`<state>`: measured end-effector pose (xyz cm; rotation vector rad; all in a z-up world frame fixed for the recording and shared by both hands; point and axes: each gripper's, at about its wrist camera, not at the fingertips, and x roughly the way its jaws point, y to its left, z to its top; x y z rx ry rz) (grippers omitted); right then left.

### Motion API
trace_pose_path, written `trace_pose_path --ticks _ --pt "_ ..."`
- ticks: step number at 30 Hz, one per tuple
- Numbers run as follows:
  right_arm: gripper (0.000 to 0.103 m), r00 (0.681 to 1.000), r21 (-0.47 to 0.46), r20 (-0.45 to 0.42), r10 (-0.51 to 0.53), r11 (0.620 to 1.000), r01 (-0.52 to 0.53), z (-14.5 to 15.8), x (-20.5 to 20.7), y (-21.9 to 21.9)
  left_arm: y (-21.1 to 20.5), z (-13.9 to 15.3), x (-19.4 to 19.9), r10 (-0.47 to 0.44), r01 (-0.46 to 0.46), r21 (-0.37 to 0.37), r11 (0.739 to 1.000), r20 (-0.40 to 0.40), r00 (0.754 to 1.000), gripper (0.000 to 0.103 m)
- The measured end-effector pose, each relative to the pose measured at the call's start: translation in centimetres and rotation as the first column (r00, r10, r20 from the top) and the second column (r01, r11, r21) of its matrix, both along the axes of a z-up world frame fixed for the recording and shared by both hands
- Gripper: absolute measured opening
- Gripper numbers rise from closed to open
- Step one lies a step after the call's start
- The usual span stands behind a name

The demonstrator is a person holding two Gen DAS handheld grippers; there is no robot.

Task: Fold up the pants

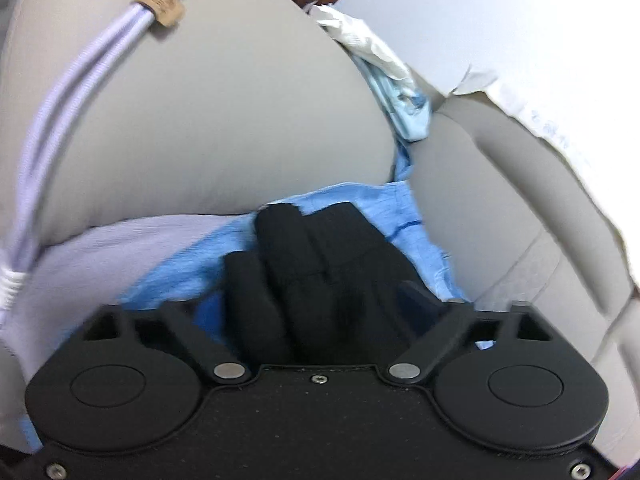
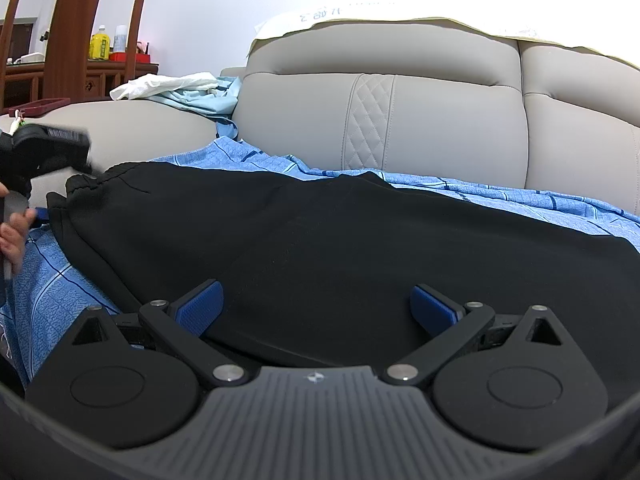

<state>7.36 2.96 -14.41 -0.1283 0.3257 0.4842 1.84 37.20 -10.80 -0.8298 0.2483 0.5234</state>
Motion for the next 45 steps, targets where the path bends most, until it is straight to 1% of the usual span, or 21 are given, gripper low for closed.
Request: trace_pose_path --ticks 2,4,5,6,9,12,15,18,19,22,24,27,30,31,33,35,37,39,41,43,45 --pt "0.103 1.000 0.000 -0.002 -0.002 1.000 0.002 0.0 0.0 0.0 -0.3 0.2 0.9 0.006 -0.004 0.034 0.999 -0.039 0.999 0.090" --pt "0.103 1.000 -0.001 -0.003 -0.004 1.000 0.004 0.0 0.0 0.0 -0.7 0.3 1.7 0.021 -0.015 0.077 0.997 -0.081 0.997 0.068" --pt "0.103 1.000 0.000 -0.004 -0.004 1.000 0.004 0.0 0.0 0.0 -0.8 0.1 2.1 0.032 -0.024 0.086 0.996 -0.095 0.995 0.038" --pt "0.103 1.000 -0.001 -0.006 -0.004 1.000 0.004 0.0 0.1 0.0 -0.7 -0.3 2.0 0.009 -0.004 0.065 0.998 -0.077 0.997 0.033" --pt "0.103 1.000 -0.010 -0.023 0.001 1.000 -0.001 0.4 0.3 0.1 -0.3 -0.2 2.0 -0.009 0.010 0.012 1.000 -0.050 0.999 0.023" --pt "0.103 0.997 -0.023 -0.074 0.014 1.000 -0.015 1.4 0.8 -0.2 -1.1 1.4 2.1 -0.020 0.022 0.041 0.999 -0.048 0.999 0.018" --pt "0.103 0.992 0.041 -0.123 0.012 0.999 -0.007 2.5 1.0 -2.1 -3.7 4.7 2.2 -0.109 0.108 0.146 0.983 -0.005 0.994 0.017" --pt "0.103 0.985 0.146 -0.164 -0.052 0.986 0.076 3.6 1.2 -5.8 -8.2 8.7 2.8 -0.265 0.247 0.308 0.919 0.020 0.964 0.017" --pt "0.103 0.981 0.181 -0.179 -0.081 0.977 0.114 3.8 1.3 -7.3 -10.1 10.0 3.2 -0.332 0.301 0.351 0.887 0.030 0.943 0.017" --pt "0.103 0.955 0.256 -0.208 -0.211 0.931 0.261 4.5 1.6 -12.1 -16.7 12.7 4.8 -0.543 0.478 0.451 0.754 0.018 0.840 0.018" --pt "0.103 0.934 0.261 -0.207 -0.290 0.904 0.339 4.8 1.7 -14.7 -21.8 13.0 6.3 -0.678 0.608 0.481 0.632 -0.038 0.734 0.020" --pt "0.103 0.892 0.254 -0.206 -0.403 0.858 0.447 5.0 1.6 -18.5 -29.0 10.9 8.3 -0.786 0.754 0.472 0.457 -0.182 0.590 0.029" --pt "0.103 0.849 0.269 -0.231 -0.474 0.808 0.524 4.8 1.1 -22.0 -33.3 8.0 9.5 -0.815 0.857 0.354 0.375 -0.315 0.487 0.038" --pt "0.103 0.839 0.274 -0.247 -0.484 0.796 0.540 4.7 0.9 -22.9 -33.8 7.2 9.4 -0.834 0.883 0.305 0.357 -0.321 0.449 0.039" --pt "0.103 0.833 0.280 -0.269 -0.483 0.788 0.548 4.2 0.6 -24.0 -33.9 6.1 8.4 -0.876 0.909 0.243 0.339 -0.270 0.399 0.056" --pt "0.103 0.837 0.284 -0.278 -0.472 0.792 0.541 3.7 0.1 -24.3 -33.3 6.0 6.8 -0.883 0.908 0.240 0.344 -0.246 0.400 0.072" --pt "0.103 0.848 0.292 -0.276 -0.452 0.801 0.522 3.2 -0.2 -23.9 -32.5 6.3 5.4 -0.873 0.897 0.265 0.353 -0.252 0.418 0.074" --pt "0.103 0.859 0.307 -0.263 -0.439 0.807 0.506 3.0 -0.5 -23.0 -31.1 7.1 3.9 -0.859 0.879 0.290 0.378 -0.244 0.449 0.075" --pt "0.103 0.879 0.323 -0.245 -0.408 0.821 0.471 3.0 -1.2 -21.7 -29.5 7.8 2.8 -0.843 0.849 0.316 0.423 -0.206 0.497 0.074" --pt "0.103 0.890 0.303 -0.242 -0.386 0.841 0.447 2.8 -1.2 -20.4 -28.0 8.1 1.9 -0.794 0.801 0.357 0.480 -0.213 0.570 0.065" --pt "0.103 0.894 0.279 -0.241 -0.377 0.856 0.436 2.6 -1.1 -19.1 -27.0 7.7 2.5 -0.707 0.758 0.374 0.535 -0.292 0.644 0.031"
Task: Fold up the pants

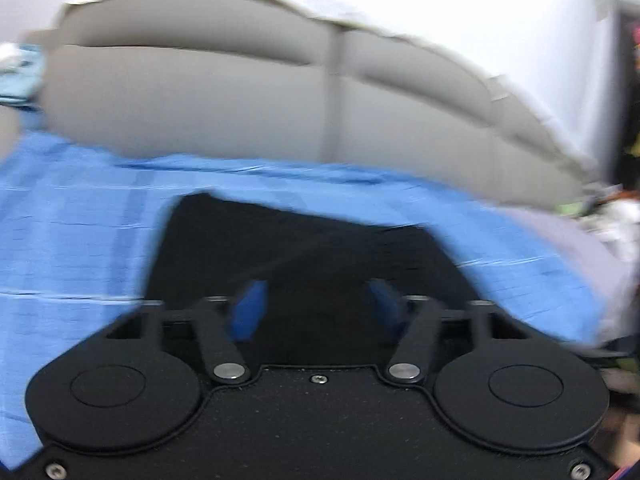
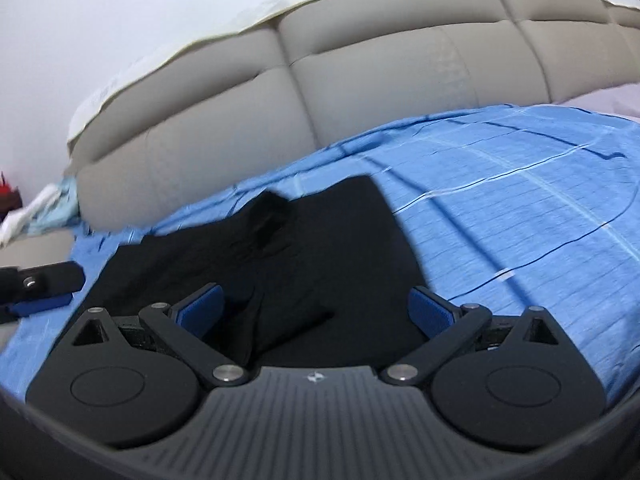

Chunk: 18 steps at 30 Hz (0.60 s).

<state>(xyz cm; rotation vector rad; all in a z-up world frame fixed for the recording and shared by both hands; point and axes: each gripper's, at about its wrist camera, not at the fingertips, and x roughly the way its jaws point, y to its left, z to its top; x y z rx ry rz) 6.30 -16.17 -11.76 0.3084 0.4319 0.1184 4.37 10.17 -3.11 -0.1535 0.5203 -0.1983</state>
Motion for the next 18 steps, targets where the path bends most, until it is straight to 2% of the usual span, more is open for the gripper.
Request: trace_pose_path --ticks 2,7,11,15,18 --pt "0.103 1.000 0.007 -0.007 0.017 1.000 -0.017 -0.1 -0.1 0.8 0.5 -0.9 0.4 0.071 -0.069 0.044 0.997 -0.049 0.996 0.020" --pt "0.103 0.999 0.051 0.041 0.033 0.998 -0.035 0.6 -1.9 2.0 0.6 -3.2 -0.2 0.093 -0.089 0.045 0.995 -0.092 0.991 0.020" --pt "0.103 0.998 0.070 0.046 0.040 0.997 -0.043 0.7 -2.9 2.4 -0.6 -3.9 -0.1 0.088 -0.082 0.082 0.993 -0.077 0.993 0.021" --pt "0.103 0.997 0.105 0.012 0.070 0.992 -0.071 0.3 -2.4 2.6 -1.1 -4.4 0.6 0.086 -0.082 0.059 0.995 -0.081 0.993 0.022" --pt "0.103 0.996 0.143 0.019 0.090 0.985 -0.092 0.6 -2.4 2.4 -0.8 -4.5 1.0 0.091 -0.088 0.038 0.995 -0.085 0.992 0.022"
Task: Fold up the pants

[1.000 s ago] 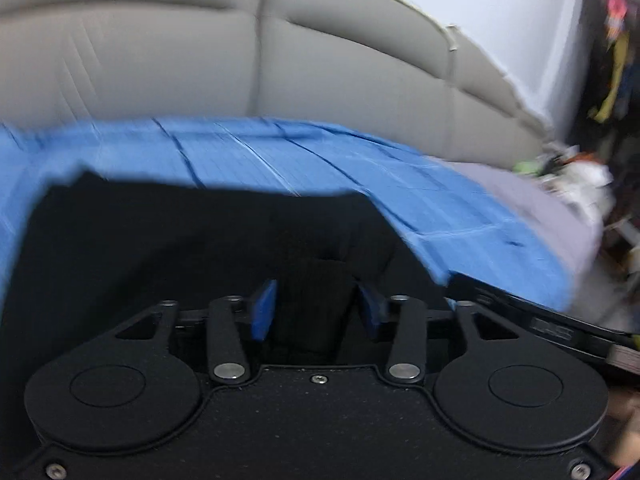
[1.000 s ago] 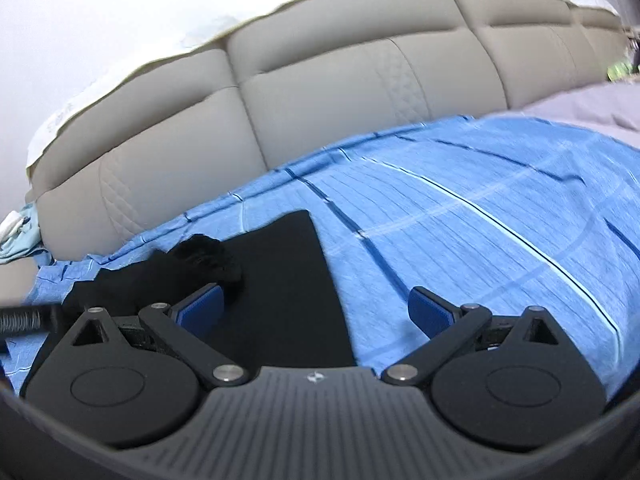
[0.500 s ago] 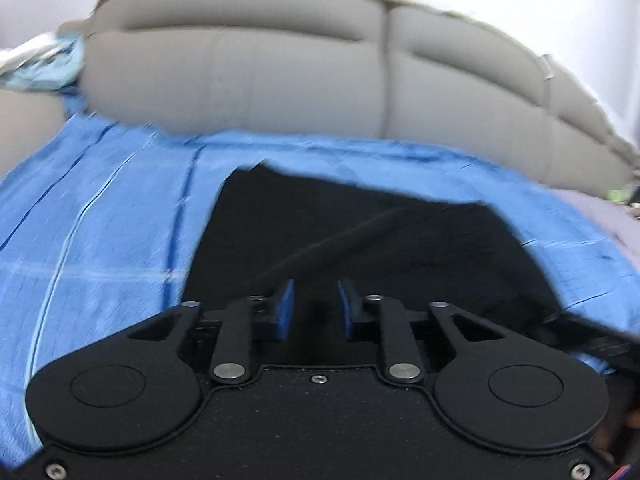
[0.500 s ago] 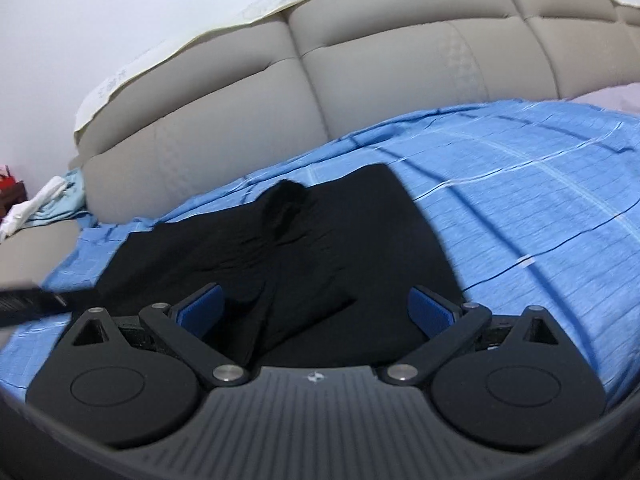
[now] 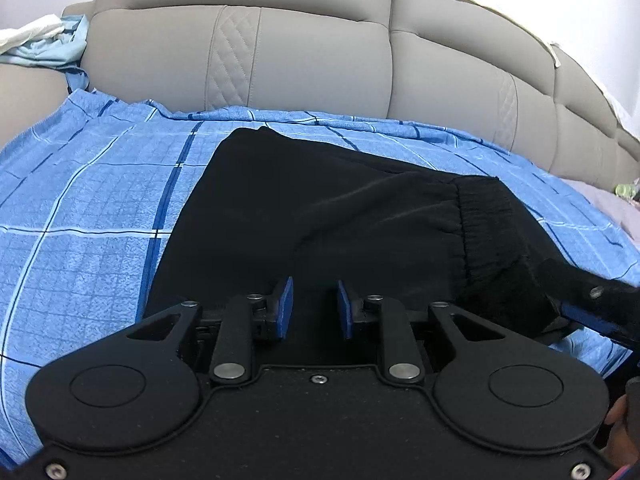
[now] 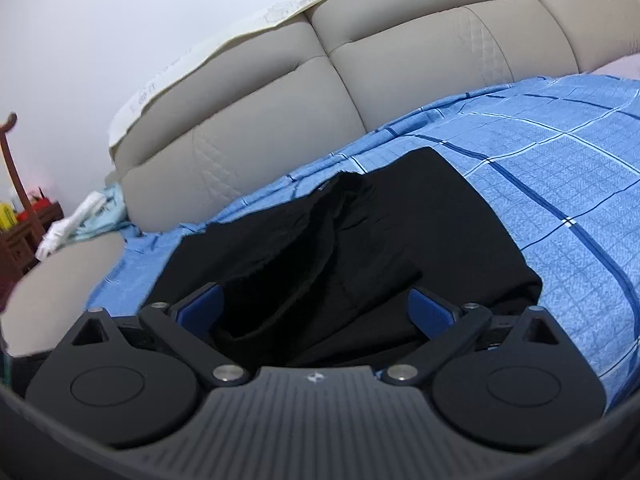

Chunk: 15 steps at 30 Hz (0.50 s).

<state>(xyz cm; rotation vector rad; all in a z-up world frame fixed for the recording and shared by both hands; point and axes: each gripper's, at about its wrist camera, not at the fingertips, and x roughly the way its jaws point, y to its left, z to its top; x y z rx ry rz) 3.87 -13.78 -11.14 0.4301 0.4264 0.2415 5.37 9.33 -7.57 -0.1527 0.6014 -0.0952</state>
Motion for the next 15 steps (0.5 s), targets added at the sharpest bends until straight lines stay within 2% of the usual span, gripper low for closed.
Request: trace_pose_path --ticks 1,3,5,7,10,15 --pt "0.103 1.000 0.019 0.018 -0.010 1.000 0.010 0.2 -0.4 -0.2 0.1 0.0 0.0 0.002 -0.002 -0.007 1.000 -0.001 1.000 0.022" --pt "0.103 0.992 0.039 0.074 -0.104 0.994 0.102 0.6 -1.8 -0.4 0.2 0.0 0.0 0.005 -0.005 -0.022 1.000 0.000 1.000 0.022" --pt "0.103 0.979 -0.018 0.140 -0.149 0.988 0.153 1.2 -3.2 0.5 0.2 -0.1 -0.1 0.007 -0.007 -0.021 1.000 0.005 1.000 0.022" --pt "0.103 0.983 -0.121 0.162 -0.088 0.987 0.108 1.3 -3.6 2.1 0.0 -0.2 -0.1 0.008 -0.008 -0.013 1.000 0.011 1.000 0.022" --pt "0.103 0.991 -0.195 0.114 -0.067 0.977 0.088 0.4 -3.0 3.7 -0.1 -0.1 -0.2 0.008 -0.008 -0.014 1.000 0.009 1.000 0.022" --pt "0.103 0.985 -0.147 -0.022 -0.169 0.975 0.163 -1.3 0.7 3.4 0.6 0.0 -0.4 0.010 -0.010 -0.078 0.997 -0.004 1.000 0.022"
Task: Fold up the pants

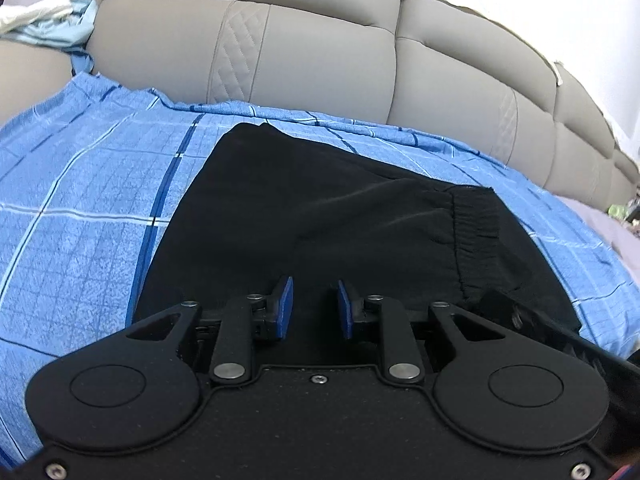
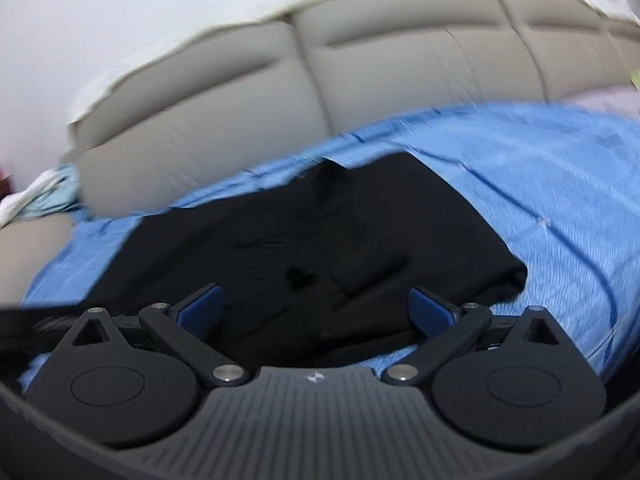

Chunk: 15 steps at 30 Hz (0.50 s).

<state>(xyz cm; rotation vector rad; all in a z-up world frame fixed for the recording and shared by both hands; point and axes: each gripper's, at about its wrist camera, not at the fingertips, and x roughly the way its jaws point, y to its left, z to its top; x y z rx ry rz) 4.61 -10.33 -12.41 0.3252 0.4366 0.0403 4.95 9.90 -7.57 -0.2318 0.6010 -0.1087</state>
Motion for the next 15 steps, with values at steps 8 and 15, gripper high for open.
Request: trace_pose_path --ticks 8,15 --pt "0.032 0.998 -0.054 0.016 -0.064 0.996 0.065 -0.2 3.6 0.0 -0.2 0.0 -0.3 0.004 -0.004 -0.028 1.000 -0.001 1.000 0.022" --pt "0.012 0.988 -0.205 0.124 -0.090 0.972 0.114 2.3 2.2 -1.2 -2.3 0.7 -0.9 -0.118 0.116 -0.077 0.990 -0.018 0.993 0.022"
